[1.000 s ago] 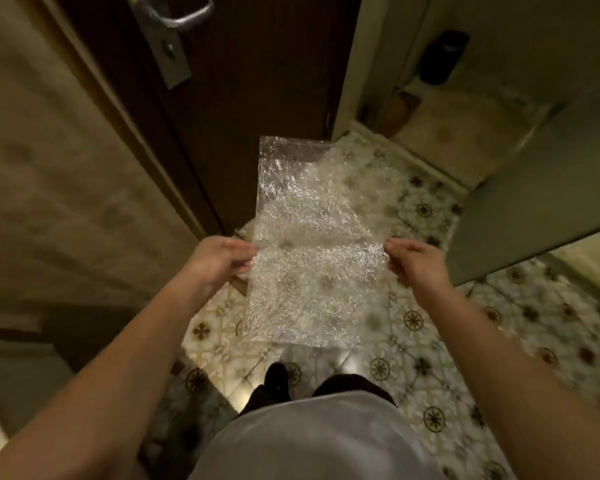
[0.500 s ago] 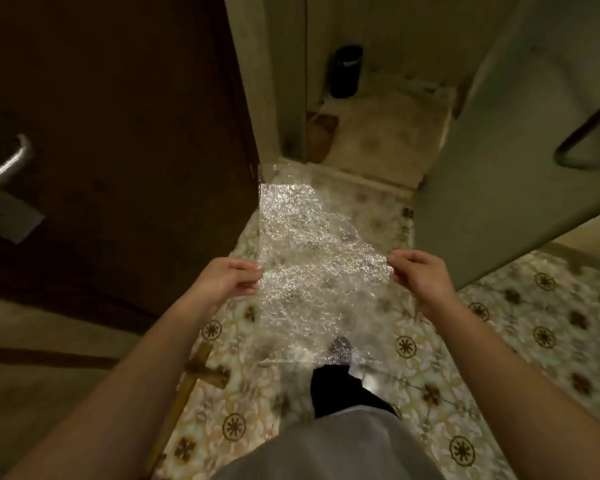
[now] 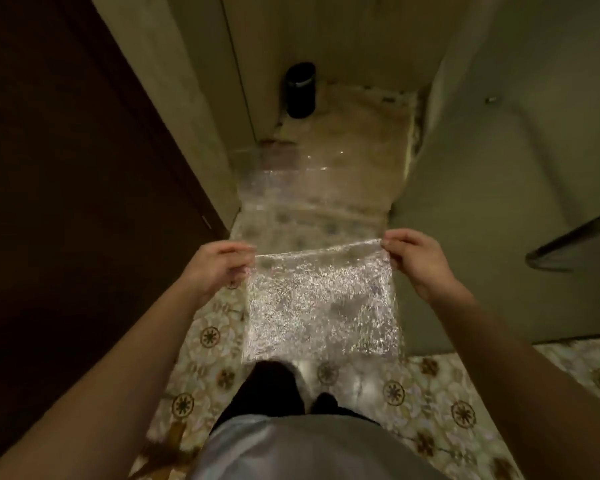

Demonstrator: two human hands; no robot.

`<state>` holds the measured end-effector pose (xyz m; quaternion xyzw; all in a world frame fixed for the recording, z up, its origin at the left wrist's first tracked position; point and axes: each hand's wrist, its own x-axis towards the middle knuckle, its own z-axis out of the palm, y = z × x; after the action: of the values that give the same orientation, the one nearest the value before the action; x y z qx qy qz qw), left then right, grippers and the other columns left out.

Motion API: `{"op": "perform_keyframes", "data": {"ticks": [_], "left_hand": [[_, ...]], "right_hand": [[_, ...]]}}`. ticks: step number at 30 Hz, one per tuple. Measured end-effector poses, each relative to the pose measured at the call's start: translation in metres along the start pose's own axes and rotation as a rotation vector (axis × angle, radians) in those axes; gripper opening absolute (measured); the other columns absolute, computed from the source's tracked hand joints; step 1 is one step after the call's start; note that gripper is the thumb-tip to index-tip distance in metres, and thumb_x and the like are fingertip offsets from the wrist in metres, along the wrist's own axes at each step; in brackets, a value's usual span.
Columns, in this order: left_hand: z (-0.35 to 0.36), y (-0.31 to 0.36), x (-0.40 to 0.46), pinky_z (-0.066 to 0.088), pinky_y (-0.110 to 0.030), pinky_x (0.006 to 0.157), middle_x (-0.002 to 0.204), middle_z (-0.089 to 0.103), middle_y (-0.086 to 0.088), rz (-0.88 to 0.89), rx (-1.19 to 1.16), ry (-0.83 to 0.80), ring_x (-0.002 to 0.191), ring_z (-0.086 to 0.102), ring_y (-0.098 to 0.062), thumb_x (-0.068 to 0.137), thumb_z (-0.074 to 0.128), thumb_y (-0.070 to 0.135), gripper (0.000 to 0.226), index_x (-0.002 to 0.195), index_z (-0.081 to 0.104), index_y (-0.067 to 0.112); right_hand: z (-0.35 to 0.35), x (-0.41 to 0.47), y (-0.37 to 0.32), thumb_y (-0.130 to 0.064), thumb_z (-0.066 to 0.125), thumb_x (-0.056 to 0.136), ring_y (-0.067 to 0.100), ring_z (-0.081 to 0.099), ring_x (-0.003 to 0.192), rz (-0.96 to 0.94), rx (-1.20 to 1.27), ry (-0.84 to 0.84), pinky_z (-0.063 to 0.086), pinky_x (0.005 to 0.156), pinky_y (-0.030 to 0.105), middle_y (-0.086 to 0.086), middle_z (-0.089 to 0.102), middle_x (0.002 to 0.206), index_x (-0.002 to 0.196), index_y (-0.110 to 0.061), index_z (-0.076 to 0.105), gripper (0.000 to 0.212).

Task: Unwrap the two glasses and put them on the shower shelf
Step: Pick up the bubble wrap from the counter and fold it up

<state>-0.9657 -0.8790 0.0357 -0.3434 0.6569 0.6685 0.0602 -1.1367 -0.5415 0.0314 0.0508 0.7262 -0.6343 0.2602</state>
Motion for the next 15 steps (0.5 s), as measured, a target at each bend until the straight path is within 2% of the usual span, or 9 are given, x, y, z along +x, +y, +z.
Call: {"op": "perform_keyframes", "data": {"ticks": [2,4,7,10,11,13,15], "left_hand": [[0.005,0.022,0.034,0.061,-0.022,0.066,0.085,0.079,-0.003,0.006,-0.032,-0.023,0.072,0.074,-0.012,0.088,0.068,-0.004,0.021,0.088,0.080,0.014],[0.009,0.048,0.069,0.060,-0.020,0.064,0.079,0.078,-0.005,0.003,-0.078,-0.009,0.069,0.074,-0.012,0.090,0.064,-0.010,0.018,0.093,0.072,0.006],[0.010,0.089,0.122,0.060,-0.024,0.071,0.088,0.077,-0.009,0.045,-0.041,-0.072,0.077,0.072,-0.015,0.092,0.061,-0.008,0.018,0.093,0.073,0.006],[0.002,0.133,0.174,0.060,-0.031,0.074,0.088,0.078,-0.009,0.035,-0.020,-0.099,0.079,0.073,-0.018,0.096,0.055,-0.006,0.024,0.092,0.076,0.006],[-0.001,0.147,0.191,0.062,-0.028,0.069,0.084,0.078,-0.010,0.035,-0.059,-0.108,0.075,0.074,-0.017,0.097,0.050,-0.008,0.028,0.091,0.075,0.004],[-0.004,0.174,0.223,0.055,-0.021,0.056,0.070,0.074,-0.011,0.068,-0.167,-0.116,0.058,0.069,-0.014,0.098,0.045,-0.010,0.038,0.081,0.077,0.002],[-0.007,0.202,0.253,0.051,-0.020,0.055,0.066,0.071,-0.010,0.102,-0.245,-0.132,0.054,0.064,-0.013,0.098,0.050,-0.004,0.039,0.073,0.079,0.003]], "right_hand": [[0.001,0.028,-0.015,-0.001,0.067,0.093,0.009,0.062,0.064,-0.001,0.054,-0.005,0.050,0.057,0.019,0.002,0.073,0.079,0.092,-0.013,0.074,0.014],[0.003,0.059,-0.030,0.005,0.060,0.094,0.012,0.060,0.064,-0.043,0.049,0.022,0.048,0.056,0.018,0.007,0.070,0.080,0.086,-0.010,0.072,0.021],[0.008,0.104,-0.053,0.014,0.050,0.093,0.012,0.054,0.064,-0.109,0.008,0.069,0.045,0.057,0.018,0.011,0.067,0.080,0.081,-0.007,0.072,0.033],[0.024,0.149,-0.083,0.020,0.046,0.091,0.008,0.059,0.064,-0.111,0.071,0.133,0.047,0.059,0.013,0.005,0.070,0.075,0.076,-0.005,0.070,0.037],[0.030,0.164,-0.093,0.020,0.046,0.090,0.007,0.060,0.066,-0.114,0.075,0.166,0.048,0.062,0.014,0.003,0.071,0.075,0.077,-0.005,0.071,0.038],[0.040,0.192,-0.114,0.018,0.047,0.090,0.005,0.063,0.070,-0.168,0.020,0.209,0.050,0.067,0.014,-0.002,0.072,0.080,0.086,-0.002,0.075,0.035],[0.046,0.217,-0.133,0.016,0.051,0.090,-0.005,0.067,0.077,-0.268,-0.042,0.205,0.052,0.074,0.010,-0.008,0.073,0.088,0.101,-0.002,0.075,0.032]]}}
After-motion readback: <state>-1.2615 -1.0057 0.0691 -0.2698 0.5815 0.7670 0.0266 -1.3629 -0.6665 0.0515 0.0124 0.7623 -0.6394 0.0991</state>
